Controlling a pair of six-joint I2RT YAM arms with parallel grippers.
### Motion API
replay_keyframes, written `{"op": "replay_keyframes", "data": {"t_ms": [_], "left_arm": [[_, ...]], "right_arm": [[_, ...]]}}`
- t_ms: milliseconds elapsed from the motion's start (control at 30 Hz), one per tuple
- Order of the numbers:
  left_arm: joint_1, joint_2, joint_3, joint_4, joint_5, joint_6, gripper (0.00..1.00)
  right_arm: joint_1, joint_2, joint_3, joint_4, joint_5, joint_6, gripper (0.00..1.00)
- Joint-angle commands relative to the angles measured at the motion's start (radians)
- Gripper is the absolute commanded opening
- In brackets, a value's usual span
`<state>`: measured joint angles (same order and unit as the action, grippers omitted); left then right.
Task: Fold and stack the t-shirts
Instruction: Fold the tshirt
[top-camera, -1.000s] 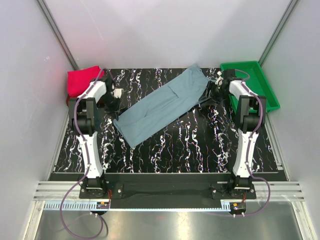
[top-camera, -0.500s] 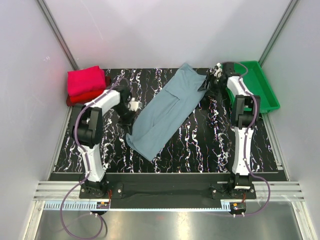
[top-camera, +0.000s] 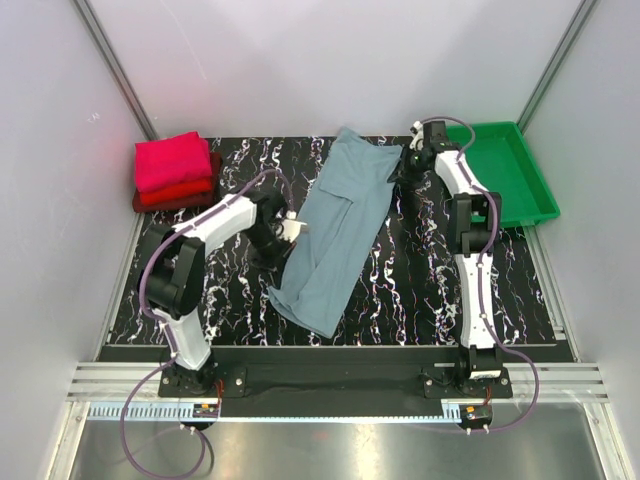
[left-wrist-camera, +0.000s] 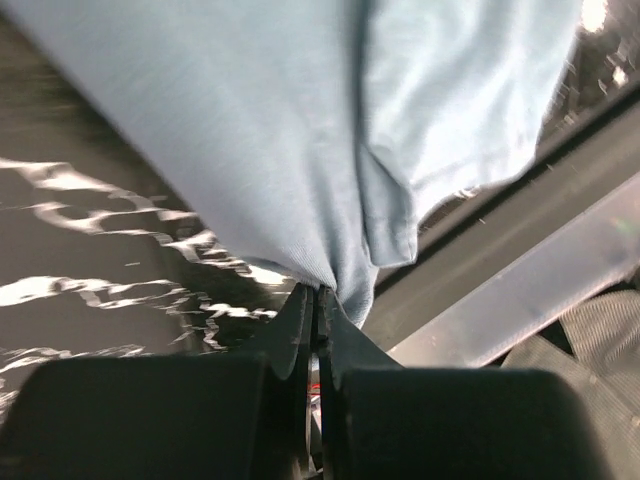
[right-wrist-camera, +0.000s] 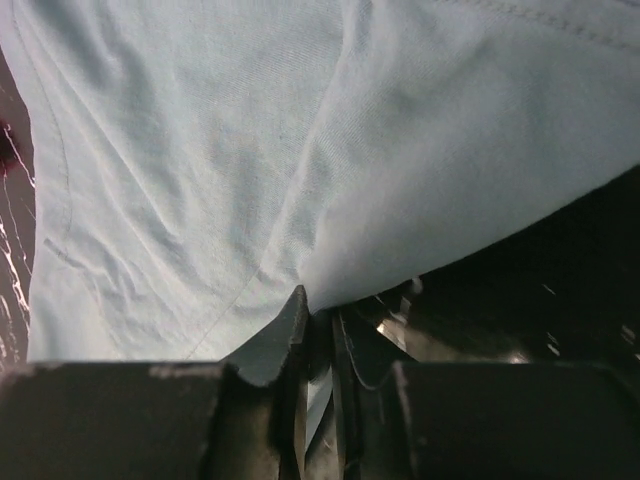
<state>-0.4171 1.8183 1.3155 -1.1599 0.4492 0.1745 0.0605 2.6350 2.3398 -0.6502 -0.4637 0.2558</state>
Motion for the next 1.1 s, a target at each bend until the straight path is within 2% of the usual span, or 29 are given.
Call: {"op": "replay_keyframes", "data": {"t_ms": [0, 333, 600, 633, 667, 733, 767, 800, 867, 933, 967, 1067], "left_arm": [[-0.066, -0.063, -0.025, -0.035, 0.089, 0.026, 0.0], [-0.189, 0.033, 0.083, -0.037, 0.146, 0.019, 0.0], [-0.261, 0.081, 0.145, -0.037, 0.148, 0.01, 0.0], [-0.264, 0.081, 0.146, -0.037, 0.144, 0.008, 0.0], [-0.268, 0.084, 0.146, -0.038, 0.144, 0.01, 0.0], [-0.27, 0.079, 0.146, -0.038, 0.138, 0.011, 0.0], [-0.27, 0.076, 0.145, -0.035, 0.137, 0.01, 0.0], [-0.269, 0.075, 0.14, -0.034, 0.134, 0.01, 0.0], [-0.269, 0.069, 0.134, -0.024, 0.131, 0.01, 0.0], [-0.269, 0.064, 0.13, -0.015, 0.128, 0.003, 0.0], [-0.269, 0.064, 0.128, -0.008, 0.131, 0.0, 0.0], [-0.267, 0.078, 0.146, -0.006, 0.138, -0.003, 0.0]], "right_arm": [[0.039, 0.042, 0.099, 0.009, 0.048, -0.039, 0.19], [0.096, 0.121, 0.236, 0.07, 0.109, -0.075, 0.2], [0.094, 0.227, 0.424, 0.107, 0.132, -0.04, 0.2], [0.094, 0.227, 0.429, 0.109, 0.138, -0.033, 0.24], [0.094, 0.227, 0.429, 0.106, 0.143, -0.035, 0.4], [0.093, 0.215, 0.423, 0.068, 0.14, -0.047, 0.53], [0.091, 0.189, 0.399, 0.055, 0.129, -0.052, 0.65], [0.09, 0.172, 0.383, 0.038, 0.116, -0.061, 0.69], [0.085, 0.088, 0.302, -0.015, 0.119, -0.081, 0.73], [0.072, -0.011, 0.168, 0.004, 0.114, -0.089, 0.74], [0.055, -0.144, -0.028, 0.029, 0.102, -0.083, 0.74], [0.035, -0.384, -0.364, 0.026, -0.039, -0.041, 0.73]]}}
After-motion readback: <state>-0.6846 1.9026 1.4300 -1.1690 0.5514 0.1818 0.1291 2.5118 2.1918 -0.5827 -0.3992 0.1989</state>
